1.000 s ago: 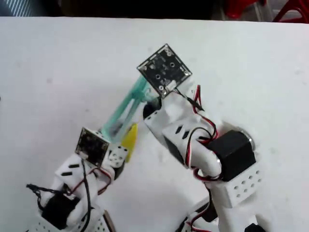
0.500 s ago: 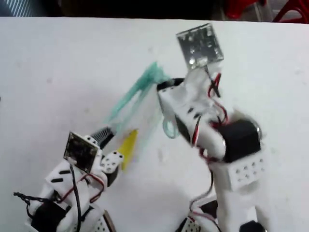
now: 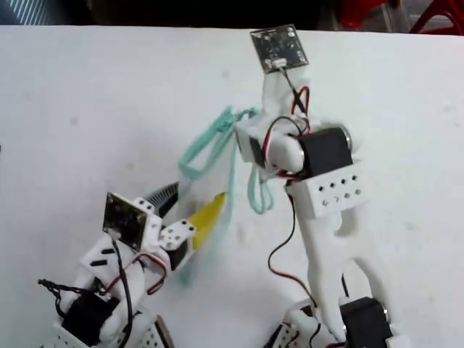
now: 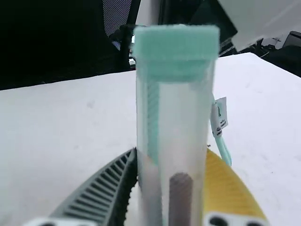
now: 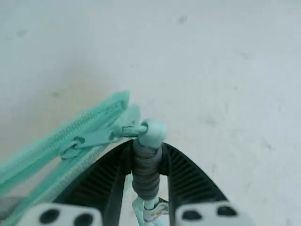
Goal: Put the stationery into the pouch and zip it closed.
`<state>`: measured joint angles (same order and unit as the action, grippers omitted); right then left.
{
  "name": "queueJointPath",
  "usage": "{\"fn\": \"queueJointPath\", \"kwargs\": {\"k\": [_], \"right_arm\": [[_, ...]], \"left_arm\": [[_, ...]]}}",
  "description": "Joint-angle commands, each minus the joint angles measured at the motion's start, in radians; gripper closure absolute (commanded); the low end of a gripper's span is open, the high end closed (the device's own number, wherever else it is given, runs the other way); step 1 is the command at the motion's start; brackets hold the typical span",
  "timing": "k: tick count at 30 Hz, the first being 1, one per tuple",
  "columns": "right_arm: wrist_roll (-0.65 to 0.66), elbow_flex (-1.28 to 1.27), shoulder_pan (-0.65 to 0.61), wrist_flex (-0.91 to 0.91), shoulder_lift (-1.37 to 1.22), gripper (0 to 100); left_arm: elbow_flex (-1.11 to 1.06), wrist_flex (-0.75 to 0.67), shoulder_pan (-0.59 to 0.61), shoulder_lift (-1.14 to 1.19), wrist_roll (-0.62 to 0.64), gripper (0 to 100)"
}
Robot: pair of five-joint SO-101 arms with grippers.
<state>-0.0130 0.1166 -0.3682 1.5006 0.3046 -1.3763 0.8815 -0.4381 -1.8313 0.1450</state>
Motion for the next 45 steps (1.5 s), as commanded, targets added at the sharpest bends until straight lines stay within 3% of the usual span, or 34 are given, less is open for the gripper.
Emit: {"fn": "queueJointPath", "kwargs": {"k": [1, 6, 10, 13, 19, 23, 25, 36, 45], "right_arm": [[-0.012, 0.031, 0.073, -0.024, -0.028, 98.1], [-0.012, 0.031, 0.107, -0.027, -0.062, 98.1], [-0.012, 0.031, 0.081, -0.008, -0.028, 98.1], [-0.011, 0.031, 0.041, 0.027, 0.024, 98.1], [-0.009, 0.025, 0.012, 0.038, 0.088, 98.1], [-0.002, 0.025, 0.012, 0.042, 0.091, 98.1], [0.025, 0.032, 0.010, 0.044, 0.099, 98.1], [0.264, 0.229, -0.282, 0.217, 0.153, 98.1], [0.276, 0.195, -0.352, 0.220, 0.147, 98.1]], "left_arm": [[0.000, -0.023, -0.015, 0.005, -0.012, 79], [-0.014, 0.002, -0.097, 0.005, -0.021, 79], [-0.109, -0.094, -0.168, 0.005, -0.089, 83], [-0.138, -0.161, -0.170, 0.005, -0.140, 87], [-0.132, -0.158, -0.173, 0.005, -0.146, 88], [-0.130, -0.161, -0.173, 0.005, -0.160, 98], [-0.130, -0.160, -0.173, 0.005, -0.186, 98], [-0.127, -0.158, -0.165, 0.005, -0.199, 98], [-0.063, -0.089, -0.085, 0.005, -0.180, 98]]}}
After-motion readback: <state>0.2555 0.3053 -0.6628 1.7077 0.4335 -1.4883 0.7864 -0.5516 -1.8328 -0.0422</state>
